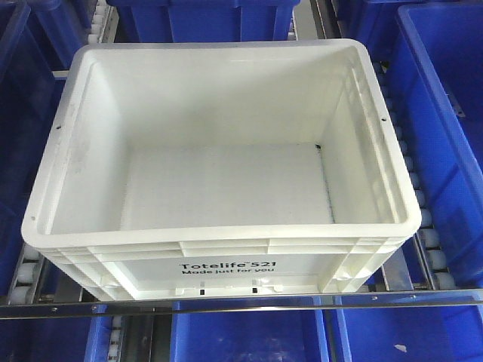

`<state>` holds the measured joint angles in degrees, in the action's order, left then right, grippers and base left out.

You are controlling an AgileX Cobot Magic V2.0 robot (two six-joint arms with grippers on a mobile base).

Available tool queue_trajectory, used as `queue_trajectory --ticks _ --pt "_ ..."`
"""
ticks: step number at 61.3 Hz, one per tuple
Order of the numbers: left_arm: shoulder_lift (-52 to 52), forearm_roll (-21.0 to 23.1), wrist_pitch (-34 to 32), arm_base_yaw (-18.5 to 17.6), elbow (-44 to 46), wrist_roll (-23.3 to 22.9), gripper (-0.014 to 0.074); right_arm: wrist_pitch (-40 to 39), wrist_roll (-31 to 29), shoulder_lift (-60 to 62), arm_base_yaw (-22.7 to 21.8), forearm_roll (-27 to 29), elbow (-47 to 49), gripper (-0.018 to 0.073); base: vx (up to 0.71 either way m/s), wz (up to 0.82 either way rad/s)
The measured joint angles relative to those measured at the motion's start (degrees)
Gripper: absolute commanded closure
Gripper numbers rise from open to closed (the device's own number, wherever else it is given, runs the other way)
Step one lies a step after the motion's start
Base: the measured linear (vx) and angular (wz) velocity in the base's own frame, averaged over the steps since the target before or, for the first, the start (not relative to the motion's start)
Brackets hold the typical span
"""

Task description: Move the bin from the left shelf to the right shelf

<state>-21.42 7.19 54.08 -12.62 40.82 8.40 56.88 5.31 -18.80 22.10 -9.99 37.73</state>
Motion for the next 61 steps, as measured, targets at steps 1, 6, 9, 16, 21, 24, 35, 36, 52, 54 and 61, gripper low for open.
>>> queue_trajectory --ticks 1,6,9,16,21,24,35,36,52,54,61 --pt "0.3 0.0 0.0 0.0 0.0 0.0 0.0603 0.0 0.0 0.0 0.0 0.0 0.0 0.0568 0.00 0.00" --pt "2.4 0.0 -0.2 0.0 -0.7 0.0 0.0603 0.0 0.0 0.0 0.0 0.0 0.0 0.0568 0.00 0.00" --pt "3.8 0.0 -0.2 0.1 -1.7 0.0 0.0603 0.0 0.0 0.0 0.0 0.0 0.0 0.0568 0.00 0.00" --pt "5.7 -2.6 -1.0 1.6 -5.1 0.2 0.0603 0.0 0.0 0.0 0.0 0.0 0.0 0.0568 0.00 0.00" --pt "7.8 -5.6 -4.5 3.3 -8.5 0.2 0.0601 0.0 0.0 0.0 0.0 0.0 0.0 0.0568 0.00 0.00" --pt "9.3 -6.3 -7.3 4.1 -10.6 0.2 0.0600 0.0 0.0 0.0 0.0 0.0 0.0 0.0568 0.00 0.00" --pt "14.8 -5.9 -21.8 6.5 -19.5 0.3 0.0601 0.0 0.0 0.0 0.0 0.0 0.0 0.0568 0.00 0.00" --pt "15.3 -5.8 -23.3 6.7 -20.6 0.3 0.0602 0.0 0.0 0.0 0.0 0.0 0.0 0.0568 0.00 0.00" --pt "21.7 -2.2 -41.3 9.0 -34.6 0.1 0.0602 0.0 0.0 0.0 0.0 0.0 0.0 0.0568 0.00 0.00" --pt "21.8 -1.9 -43.1 9.0 -36.1 0.1 0.0602 0.0 0.0 0.0 0.0 0.0 0.0 0.0568 0.00 0.00" --pt "22.2 -1.5 -48.7 9.2 -40.1 0.0 0.0602 0.1 0.0 0.0 0.0 0.0 0.0 0.0568 0.00 0.00"
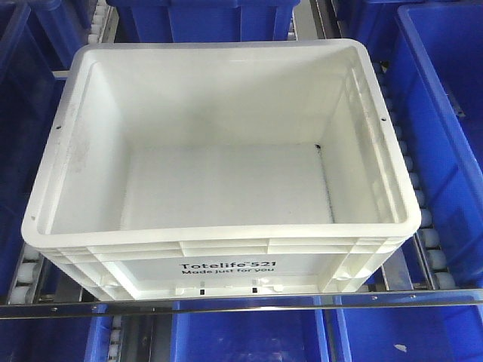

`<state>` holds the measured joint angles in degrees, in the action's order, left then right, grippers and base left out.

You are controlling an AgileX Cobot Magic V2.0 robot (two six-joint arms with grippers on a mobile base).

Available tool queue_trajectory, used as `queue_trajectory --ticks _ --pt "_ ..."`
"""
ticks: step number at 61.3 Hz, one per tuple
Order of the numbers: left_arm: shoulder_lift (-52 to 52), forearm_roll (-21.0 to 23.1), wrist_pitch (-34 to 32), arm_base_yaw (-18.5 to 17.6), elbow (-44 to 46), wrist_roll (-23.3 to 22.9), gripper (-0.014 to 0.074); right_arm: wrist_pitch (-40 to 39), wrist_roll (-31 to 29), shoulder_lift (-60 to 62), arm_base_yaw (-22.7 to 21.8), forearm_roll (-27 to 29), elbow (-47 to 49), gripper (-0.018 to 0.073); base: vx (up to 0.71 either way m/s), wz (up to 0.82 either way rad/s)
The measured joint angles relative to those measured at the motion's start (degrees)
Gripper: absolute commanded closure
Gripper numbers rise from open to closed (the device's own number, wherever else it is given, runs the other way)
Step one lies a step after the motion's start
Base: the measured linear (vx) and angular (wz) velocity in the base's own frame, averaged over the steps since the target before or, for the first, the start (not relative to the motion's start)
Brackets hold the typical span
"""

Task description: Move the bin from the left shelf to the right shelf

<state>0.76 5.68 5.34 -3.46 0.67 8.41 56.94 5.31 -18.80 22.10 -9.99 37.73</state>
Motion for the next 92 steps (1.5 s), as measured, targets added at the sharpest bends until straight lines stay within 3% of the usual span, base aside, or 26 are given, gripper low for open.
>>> queue_trajectory --ticks 20,34,52,70,92 --pt "0.0 -0.1 -3.7 0.0 -2.2 -2.5 0.0602 0.0 0.0 0.0 0.0 0.0 0.0 0.0568 0.00 0.00" --pt "0.0 -5.1 -3.6 0.0 -2.2 -8.4 0.0602 0.0 0.0 0.0 0.0 0.0 0.0 0.0568 0.00 0.00" --pt "0.0 -5.3 -5.6 0.1 -2.2 -8.7 0.0602 0.0 0.0 0.0 0.0 0.0 0.0 0.0568 0.00 0.00" --pt "0.0 -5.3 -6.2 4.6 -2.2 -8.7 0.0602 0.0 0.0 0.0 0.0 0.0 0.0 0.0568 0.00 0.00" --pt "0.0 -5.3 -6.2 5.3 -2.2 -8.8 0.0602 0.0 0.0 0.0 0.0 0.0 0.0 0.0568 0.00 0.00"
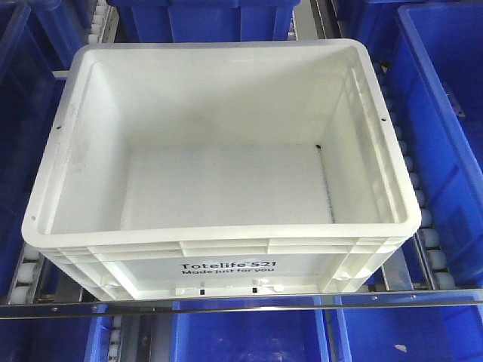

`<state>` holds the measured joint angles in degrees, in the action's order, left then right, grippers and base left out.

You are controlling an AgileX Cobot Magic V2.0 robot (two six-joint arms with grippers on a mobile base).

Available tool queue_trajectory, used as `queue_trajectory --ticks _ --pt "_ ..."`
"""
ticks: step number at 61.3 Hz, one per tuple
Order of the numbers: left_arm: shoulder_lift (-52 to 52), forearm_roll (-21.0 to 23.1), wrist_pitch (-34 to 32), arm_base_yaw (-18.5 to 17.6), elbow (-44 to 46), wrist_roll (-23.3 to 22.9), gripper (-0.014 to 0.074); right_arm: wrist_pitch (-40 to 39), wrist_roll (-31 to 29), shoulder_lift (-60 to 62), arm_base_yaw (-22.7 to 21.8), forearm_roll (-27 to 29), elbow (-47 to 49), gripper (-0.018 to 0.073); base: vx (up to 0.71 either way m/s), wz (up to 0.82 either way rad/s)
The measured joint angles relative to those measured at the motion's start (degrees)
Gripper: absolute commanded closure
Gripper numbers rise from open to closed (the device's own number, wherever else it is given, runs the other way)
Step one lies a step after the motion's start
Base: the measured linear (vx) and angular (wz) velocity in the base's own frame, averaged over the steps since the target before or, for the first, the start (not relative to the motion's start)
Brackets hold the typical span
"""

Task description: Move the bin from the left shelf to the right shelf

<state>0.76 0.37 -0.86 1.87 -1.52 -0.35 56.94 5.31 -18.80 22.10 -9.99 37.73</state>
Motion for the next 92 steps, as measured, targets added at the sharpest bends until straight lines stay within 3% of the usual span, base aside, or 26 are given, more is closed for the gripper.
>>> queue_trajectory --ticks 61,76,92 --pt "0.0 0.0 0.0 0.0 0.0 -0.1 0.0602 0.0 0.0 0.0 0.0 -1.1 0.0 0.0568 0.00 0.00" --pt "0.0 0.0 0.0 0.0 0.0 -0.1 0.0602 -3.4 0.2 0.0 0.0 -1.9 0.0 0.0568 0.00 0.00" --pt "0.0 0.0 0.0 0.0 0.0 -0.1 0.0602 -5.4 0.3 0.0 0.0 3.6 -1.3 0.0568 0.00 0.00"
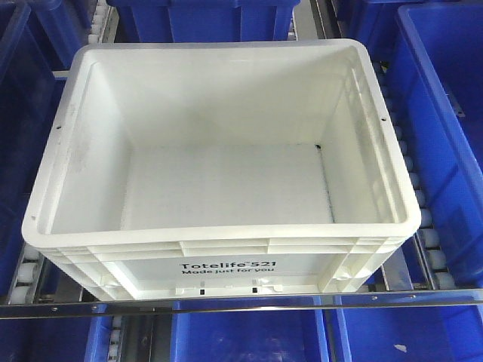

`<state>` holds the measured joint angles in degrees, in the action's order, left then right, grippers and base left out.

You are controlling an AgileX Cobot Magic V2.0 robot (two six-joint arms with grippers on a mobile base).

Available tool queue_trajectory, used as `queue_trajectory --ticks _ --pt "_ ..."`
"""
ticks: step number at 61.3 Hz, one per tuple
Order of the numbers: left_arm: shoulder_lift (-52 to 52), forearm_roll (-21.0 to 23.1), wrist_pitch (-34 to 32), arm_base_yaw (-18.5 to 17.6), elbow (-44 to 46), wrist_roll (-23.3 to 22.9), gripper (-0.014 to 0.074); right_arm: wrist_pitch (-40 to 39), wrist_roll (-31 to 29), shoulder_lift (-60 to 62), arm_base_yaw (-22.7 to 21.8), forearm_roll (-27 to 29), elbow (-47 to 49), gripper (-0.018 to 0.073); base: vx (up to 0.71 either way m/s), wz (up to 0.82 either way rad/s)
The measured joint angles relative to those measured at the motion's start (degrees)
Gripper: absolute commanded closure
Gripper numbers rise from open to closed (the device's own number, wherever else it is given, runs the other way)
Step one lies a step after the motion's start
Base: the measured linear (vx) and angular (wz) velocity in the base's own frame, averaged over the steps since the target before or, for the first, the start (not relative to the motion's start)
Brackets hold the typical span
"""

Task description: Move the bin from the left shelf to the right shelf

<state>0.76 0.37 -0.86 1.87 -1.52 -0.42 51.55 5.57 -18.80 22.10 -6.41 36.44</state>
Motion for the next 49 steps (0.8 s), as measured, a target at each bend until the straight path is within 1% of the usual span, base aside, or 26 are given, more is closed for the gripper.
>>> queue_trajectory --ticks 5,11,16,23,31,37,41,44,49 --pt "0.0 0.0 0.0 0.0 0.0 -0.1 0.0602 -3.2 0.0 0.0 0.0 0.8 -2.8 0.0568 0.00 0.00" --pt "0.0 0.0 0.0 0.0 0.0 -0.1 0.0602 -11.0 0.0 1.7 -0.7 1.2 -8.9 0.0568 0.00 0.00" --pt "0.0 0.0 0.0 0.0 0.0 -0.1 0.0602 -19.5 0.0 4.3 -3.6 1.3 -15.4 0.0568 0.00 0.00" --pt "0.0 0.0 0.0 0.0 0.0 -0.1 0.0602 -31.4 0.2 9.9 -9.0 1.6 -25.0 0.0568 0.00 0.00" --pt "0.0 0.0 0.0 0.0 0.0 -0.1 0.0602 -42.1 0.2 15.7 -15.6 2.6 -33.8 0.0568 0.00 0.00" --pt "0.0 0.0 0.0 0.0 0.0 -0.1 0.0602 -46.7 0.4 18.5 -19.7 3.3 -37.5 0.0568 0.00 0.00" --pt "0.0 0.0 0.0 0.0 0.0 -0.1 0.0602 -48.2 0.4 19.2 -22.0 3.7 -37.9 0.0568 0.00 0.00" --pt "0.0 0.0 0.0 0.0 0.0 -0.1 0.0602 -48.4 0.4 19.4 -22.9 3.7 -37.9 0.0568 0.00 0.00" --pt "0.0 0.0 0.0 0.0 0.0 -0.1 0.0602 -48.4 0.0 19.5 -23.1 3.7 -37.9 0.0568 0.00 0.00"
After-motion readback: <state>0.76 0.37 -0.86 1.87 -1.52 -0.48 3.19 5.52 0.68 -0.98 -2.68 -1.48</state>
